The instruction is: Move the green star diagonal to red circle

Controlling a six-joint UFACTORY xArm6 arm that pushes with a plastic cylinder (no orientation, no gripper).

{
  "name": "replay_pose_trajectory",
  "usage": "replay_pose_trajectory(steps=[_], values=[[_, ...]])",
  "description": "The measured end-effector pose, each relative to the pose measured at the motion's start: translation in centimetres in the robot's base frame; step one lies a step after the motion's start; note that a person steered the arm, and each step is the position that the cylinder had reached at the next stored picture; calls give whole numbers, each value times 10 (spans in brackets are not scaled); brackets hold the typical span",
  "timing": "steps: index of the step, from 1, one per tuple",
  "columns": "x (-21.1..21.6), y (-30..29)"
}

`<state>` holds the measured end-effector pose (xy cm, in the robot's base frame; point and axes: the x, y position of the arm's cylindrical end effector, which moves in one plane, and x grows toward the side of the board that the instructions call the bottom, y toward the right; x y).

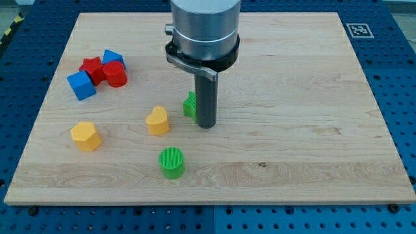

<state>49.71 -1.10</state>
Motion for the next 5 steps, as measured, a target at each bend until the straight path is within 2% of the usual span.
replay_pose_trajectory(steps=[1,4,5], values=[[1,-6],[-41,-15],[-43,-22]])
